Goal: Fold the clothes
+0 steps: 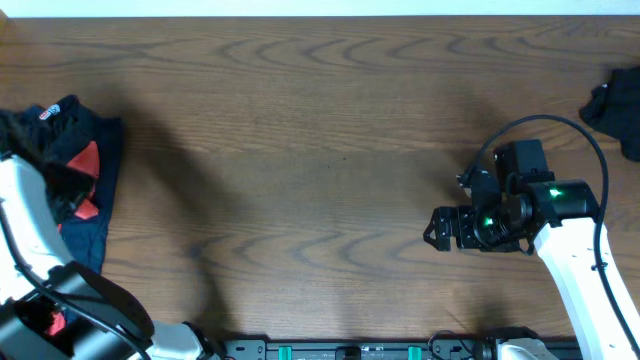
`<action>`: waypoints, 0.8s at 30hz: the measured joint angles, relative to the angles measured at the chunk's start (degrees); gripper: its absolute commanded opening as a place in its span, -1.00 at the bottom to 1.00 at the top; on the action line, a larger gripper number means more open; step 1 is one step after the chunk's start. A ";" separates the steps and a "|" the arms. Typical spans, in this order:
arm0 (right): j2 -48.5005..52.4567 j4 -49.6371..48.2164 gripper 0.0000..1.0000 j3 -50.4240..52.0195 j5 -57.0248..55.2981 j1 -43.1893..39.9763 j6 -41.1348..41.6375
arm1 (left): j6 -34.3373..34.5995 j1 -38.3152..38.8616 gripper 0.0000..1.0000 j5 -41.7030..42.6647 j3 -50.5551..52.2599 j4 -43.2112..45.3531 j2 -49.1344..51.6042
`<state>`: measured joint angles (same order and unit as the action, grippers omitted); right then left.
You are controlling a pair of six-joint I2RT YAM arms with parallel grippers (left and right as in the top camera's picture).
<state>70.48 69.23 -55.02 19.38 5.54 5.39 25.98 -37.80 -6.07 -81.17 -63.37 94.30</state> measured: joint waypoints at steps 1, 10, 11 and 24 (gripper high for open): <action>0.00 0.46 0.99 0.00 0.13 0.00 0.00 | 0.20 -1.29 0.52 -0.26 -0.11 0.09 0.24; 0.00 1.07 0.99 0.00 1.31 0.00 -0.04 | 0.74 -12.28 0.61 0.11 -0.79 0.72 4.15; 0.00 1.07 0.99 0.00 1.42 0.00 -0.04 | 0.76 -12.57 0.61 0.24 -0.87 0.63 5.01; 0.00 2.19 0.98 0.00 1.90 0.00 -0.04 | -0.11 -12.94 0.71 1.79 -1.05 0.61 17.22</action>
<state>70.48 71.42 -55.02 21.28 5.54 5.34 25.87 -50.74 -4.27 -82.21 -62.76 111.53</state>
